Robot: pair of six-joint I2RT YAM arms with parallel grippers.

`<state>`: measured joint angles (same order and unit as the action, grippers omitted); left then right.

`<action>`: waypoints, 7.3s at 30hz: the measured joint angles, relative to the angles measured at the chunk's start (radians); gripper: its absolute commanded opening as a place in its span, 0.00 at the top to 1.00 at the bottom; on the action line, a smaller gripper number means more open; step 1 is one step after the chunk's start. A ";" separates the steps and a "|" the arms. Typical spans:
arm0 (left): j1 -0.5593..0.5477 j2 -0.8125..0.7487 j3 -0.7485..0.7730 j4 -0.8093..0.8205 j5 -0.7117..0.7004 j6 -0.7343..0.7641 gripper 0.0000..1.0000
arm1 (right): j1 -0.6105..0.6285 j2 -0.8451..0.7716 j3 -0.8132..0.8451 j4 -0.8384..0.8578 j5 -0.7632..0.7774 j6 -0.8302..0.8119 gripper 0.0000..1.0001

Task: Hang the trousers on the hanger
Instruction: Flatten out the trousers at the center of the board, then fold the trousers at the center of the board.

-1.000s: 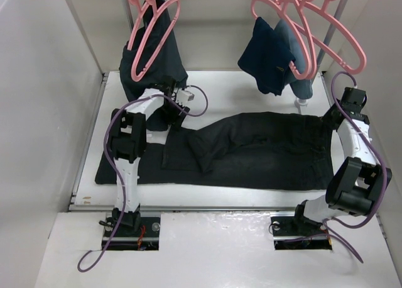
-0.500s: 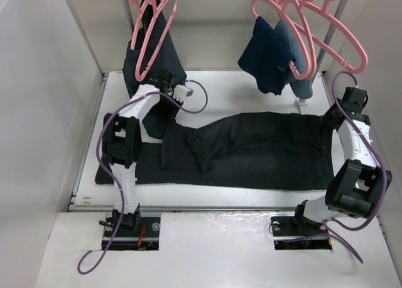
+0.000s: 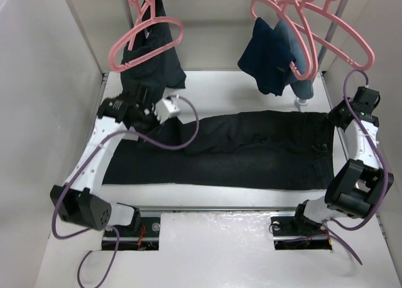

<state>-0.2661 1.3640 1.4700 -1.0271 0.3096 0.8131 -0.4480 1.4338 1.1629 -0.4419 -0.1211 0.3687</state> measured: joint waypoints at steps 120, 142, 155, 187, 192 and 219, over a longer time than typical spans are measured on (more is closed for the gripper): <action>0.352 -0.505 -1.088 0.324 -0.817 0.184 1.00 | 0.142 -0.487 -0.490 -0.096 -0.122 0.309 0.03; 0.337 -0.496 -0.926 0.350 -0.869 0.145 1.00 | 0.208 -0.443 -0.565 -0.097 -0.187 0.349 0.20; 0.327 -0.477 -0.827 0.733 -0.916 0.272 1.00 | 0.235 -0.232 -0.400 -0.012 -0.089 0.342 1.00; 0.320 -0.526 -1.224 0.544 -1.035 0.377 1.00 | 0.239 -0.768 -0.635 -0.304 -0.071 0.430 1.00; 0.320 -0.526 -1.133 0.499 -1.045 0.377 1.00 | 0.238 -0.823 -0.585 -0.358 -0.035 0.437 1.00; 0.320 -0.475 -0.938 0.204 -1.062 0.274 0.30 | 0.242 -0.719 -0.413 -0.370 0.095 0.372 0.32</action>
<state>0.0540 0.8894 0.5323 -0.8227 -0.7528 1.0870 -0.2062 0.7151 0.7498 -0.8120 -0.0261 0.7403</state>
